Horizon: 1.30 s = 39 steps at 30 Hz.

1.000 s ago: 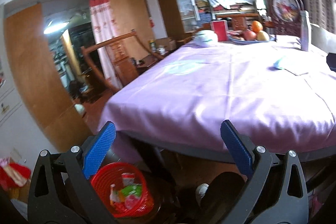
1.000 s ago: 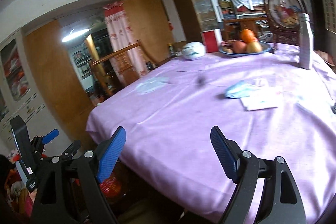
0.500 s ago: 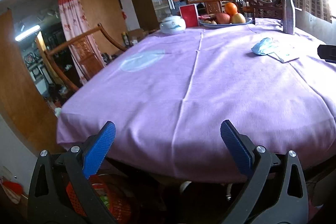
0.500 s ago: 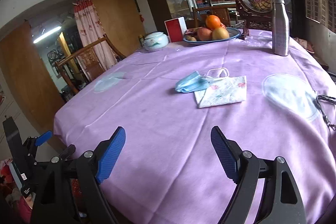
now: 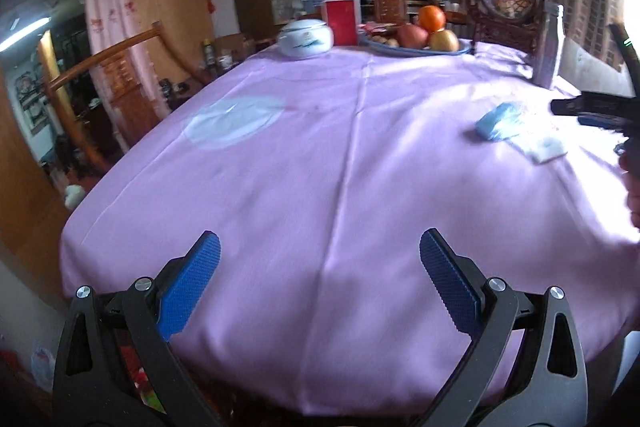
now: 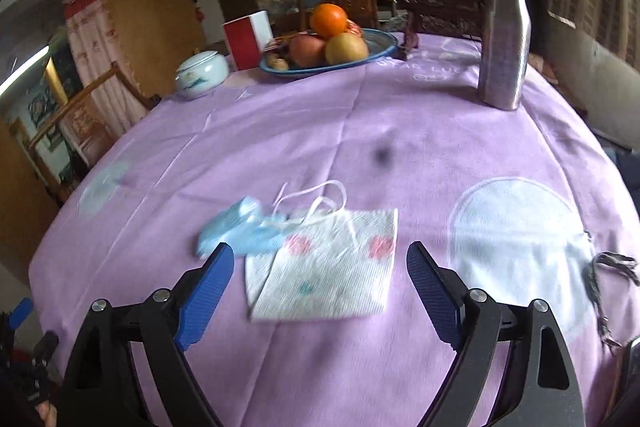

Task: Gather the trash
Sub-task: 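Grasp the blue face mask with the left gripper and lift it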

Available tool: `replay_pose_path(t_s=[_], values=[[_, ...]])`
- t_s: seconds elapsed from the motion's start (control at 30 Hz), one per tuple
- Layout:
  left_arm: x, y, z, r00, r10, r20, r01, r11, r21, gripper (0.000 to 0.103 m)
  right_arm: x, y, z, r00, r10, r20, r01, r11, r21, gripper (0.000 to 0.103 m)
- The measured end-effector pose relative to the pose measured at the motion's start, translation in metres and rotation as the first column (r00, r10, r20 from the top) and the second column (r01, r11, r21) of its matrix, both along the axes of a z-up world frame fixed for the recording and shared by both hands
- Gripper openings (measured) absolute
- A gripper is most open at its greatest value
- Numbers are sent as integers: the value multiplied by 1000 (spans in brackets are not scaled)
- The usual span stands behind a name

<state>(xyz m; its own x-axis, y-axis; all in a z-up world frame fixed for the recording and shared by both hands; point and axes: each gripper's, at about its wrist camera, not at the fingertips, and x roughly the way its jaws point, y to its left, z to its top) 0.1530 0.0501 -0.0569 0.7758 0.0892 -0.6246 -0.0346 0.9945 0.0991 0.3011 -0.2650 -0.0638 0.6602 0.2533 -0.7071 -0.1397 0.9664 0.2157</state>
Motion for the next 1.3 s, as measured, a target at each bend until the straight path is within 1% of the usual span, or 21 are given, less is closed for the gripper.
replay_pose_path(t_s=[0.07, 0.13, 0.17, 0.27, 0.4, 0.57, 0.6, 0.63, 0.7, 0.77, 0.8, 0.87, 0.93, 1.0, 1.07, 1.13, 1.17, 1.2, 1.23, 1.27, 1.3], values=[[23, -16, 8, 997, -72, -22, 71, 997, -27, 96, 9, -10, -6, 999, -21, -27, 23, 999, 45, 87], [42, -32, 12, 992, -122, -37, 121, 992, -40, 96, 7, -18, -4, 1000, -5, -29, 9, 992, 128, 87], [57, -47, 15, 986, -162, -48, 160, 986, -39, 96, 5, -20, -2, 1000, -7, -21, 10, 991, 134, 87], [97, -90, 16, 970, -233, -64, 234, 972, -2, 96, -1, -30, 5, 997, -69, 23, 67, 994, 89, 87], [140, -136, 3, 946, -298, -130, 303, 953, 23, 97, -5, -46, 14, 987, -145, 73, 138, 986, 89, 87], [182, -174, -24, 907, -363, -214, 372, 928, 1, 97, 1, -66, 11, 979, -198, 44, 189, 970, 152, 88], [185, -178, -27, 900, -375, -221, 385, 923, 0, 94, 1, -67, 10, 980, -197, 36, 189, 969, 158, 88], [187, -180, -29, 899, -381, -215, 392, 920, 8, 88, 2, -67, 8, 981, -194, 31, 186, 969, 159, 88], [186, -175, -26, 900, -387, -202, 397, 918, 10, 53, 2, -64, 7, 983, -182, 24, 176, 972, 155, 88], [186, -160, -19, 905, -391, -170, 388, 920, -49, 36, 3, -60, 7, 986, -165, 24, 160, 975, 152, 88], [187, -149, -12, 916, -373, -145, 366, 928, -77, 29, 2, -58, 8, 987, -158, 26, 153, 977, 148, 88], [189, -126, 2, 938, -332, -99, 318, 939, -132, 26, 2, -54, 6, 989, -148, 24, 143, 981, 129, 88], [191, -100, 14, 959, -279, -55, 264, 945, -192, 26, 5, -47, 1, 993, -120, 1, 119, 986, 118, 88], [193, -86, 19, 967, -251, -45, 235, 946, -225, 26, 9, -42, -5, 995, -95, -30, 97, 989, 112, 88], [194, -78, 17, 966, -251, -65, 227, 938, -263, 26, 12, -34, -12, 996, -69, -63, 75, 992, 99, 88], [194, -81, 12, 957, -273, -98, 238, 933, -268, 28, 14, -28, -17, 995, -52, -82, 59, 995, 82, 88], [193, -85, 10, 952, -285, -111, 249, 932, -264, 36, 15, -27, -18, 995, -48, -85, 54, 996, 75, 88], [192, -90, 8, 949, -293, -115, 256, 931, -260, 49, 15, -23, -20, 995, -43, -90, 48, 997, 60, 88], [191, -93, 8, 948, -297, -114, 261, 931, -254, 57, 16, -22, -21, 995, -40, -93, 45, 998, 52, 87], [189, -95, 9, 952, -288, -106, 257, 937, -238, 75, 17, -20, -22, 995, -36, -98, 41, 998, 46, 87], [189, -96, 9, 957, -273, -99, 246, 943, -223, 86, 18, -18, -23, 994, -30, -103, 34, 999, 43, 84]])
